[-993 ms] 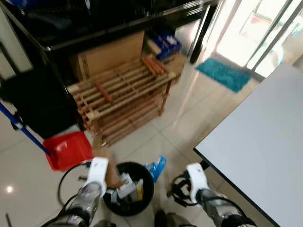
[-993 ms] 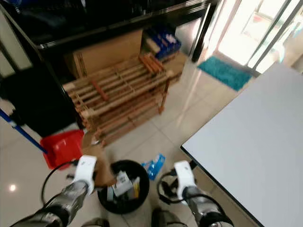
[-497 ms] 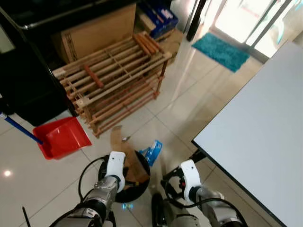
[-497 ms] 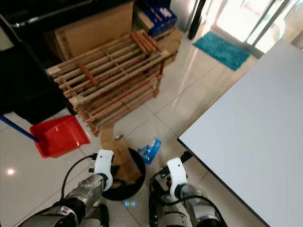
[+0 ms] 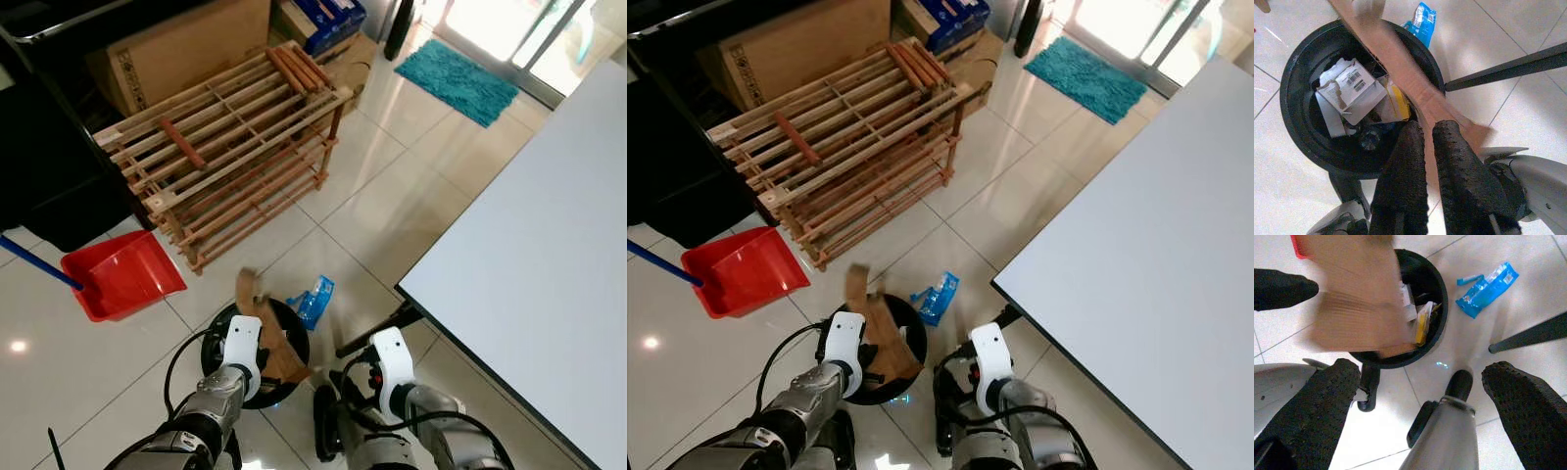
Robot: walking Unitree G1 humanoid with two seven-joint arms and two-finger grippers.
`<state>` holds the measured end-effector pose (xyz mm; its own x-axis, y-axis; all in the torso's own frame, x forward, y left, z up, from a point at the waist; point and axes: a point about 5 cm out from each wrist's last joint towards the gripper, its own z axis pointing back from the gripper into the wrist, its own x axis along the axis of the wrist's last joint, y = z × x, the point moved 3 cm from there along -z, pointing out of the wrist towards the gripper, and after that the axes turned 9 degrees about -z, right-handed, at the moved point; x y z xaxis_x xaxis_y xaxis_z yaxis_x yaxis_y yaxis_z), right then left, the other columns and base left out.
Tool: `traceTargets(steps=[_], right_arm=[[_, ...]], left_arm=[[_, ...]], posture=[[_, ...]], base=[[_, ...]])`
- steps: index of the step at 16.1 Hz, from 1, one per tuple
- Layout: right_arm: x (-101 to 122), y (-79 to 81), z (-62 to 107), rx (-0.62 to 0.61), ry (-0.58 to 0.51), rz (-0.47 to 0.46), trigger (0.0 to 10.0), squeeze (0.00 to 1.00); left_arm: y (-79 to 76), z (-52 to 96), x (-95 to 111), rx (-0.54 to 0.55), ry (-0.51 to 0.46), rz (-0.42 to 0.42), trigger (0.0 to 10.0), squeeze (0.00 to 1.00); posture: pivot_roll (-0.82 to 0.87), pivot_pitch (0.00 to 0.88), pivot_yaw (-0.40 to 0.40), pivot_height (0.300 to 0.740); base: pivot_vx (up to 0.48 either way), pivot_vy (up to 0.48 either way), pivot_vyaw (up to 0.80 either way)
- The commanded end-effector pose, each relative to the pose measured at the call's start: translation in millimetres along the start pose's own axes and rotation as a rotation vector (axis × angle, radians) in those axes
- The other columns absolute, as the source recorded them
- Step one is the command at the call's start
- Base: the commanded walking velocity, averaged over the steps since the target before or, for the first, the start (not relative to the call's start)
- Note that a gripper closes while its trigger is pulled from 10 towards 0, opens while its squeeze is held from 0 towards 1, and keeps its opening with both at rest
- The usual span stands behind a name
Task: Picking trash to rubbish bin
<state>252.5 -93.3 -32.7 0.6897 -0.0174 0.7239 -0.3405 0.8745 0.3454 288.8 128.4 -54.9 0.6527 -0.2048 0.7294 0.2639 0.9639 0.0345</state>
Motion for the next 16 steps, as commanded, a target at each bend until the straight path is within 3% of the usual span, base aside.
traceTargets(steps=[1,6,7,8,12,14,16], right_arm=[[-8,-2.3,3.2,-0.010,0.023,-0.022,10.0,0.00],[-5,1.2,1.8,-0.005,0.027,-0.027,10.0,0.00],[-5,0.4,1.1,-0.008,0.027,-0.026,10.0,0.00],[-5,-1.0,0.3,-0.014,0.029,-0.025,10.0,0.00],[-13,-22.3,-1.5,-0.120,0.038,-0.048,10.0,0.00],[-35,-47.6,3.0,-0.242,0.108,-0.090,10.0,0.00],[-52,-59.7,9.1,-0.311,0.170,-0.077,10.0,0.00]], left_arm=[[-7.0,1.4,-15,-0.026,0.047,0.010,10.0,1.00],[-1.5,1.7,-14,-0.010,0.046,0.019,10.0,1.00],[1.2,2.1,-14,-0.003,0.044,0.012,10.0,0.33],[5.1,2.6,-14,0.008,0.042,0.009,10.0,0.00],[35.3,10.4,-27,0.101,0.058,0.030,10.0,0.00],[60.5,24.3,-58,0.181,0.125,0.032,10.0,0.00],[68.4,32.2,-75,0.219,0.160,0.052,10.0,0.00]], posture=[[-0.16,0.343,-0.116,0.740],[-0.15,0.332,-0.115,0.740],[-0.15,0.327,-0.113,0.740],[-0.14,0.316,-0.109,0.740],[-0.11,0.275,-0.096,0.740],[-0.07,0.225,-0.083,0.740],[-0.05,0.196,-0.078,0.740]], base=[[0.000,0.000,0.00],[0.000,0.000,0.00],[0.000,0.000,0.00],[0.000,0.000,0.00],[0.000,0.000,0.00],[0.000,0.000,0.00],[0.000,0.000,0.00]])
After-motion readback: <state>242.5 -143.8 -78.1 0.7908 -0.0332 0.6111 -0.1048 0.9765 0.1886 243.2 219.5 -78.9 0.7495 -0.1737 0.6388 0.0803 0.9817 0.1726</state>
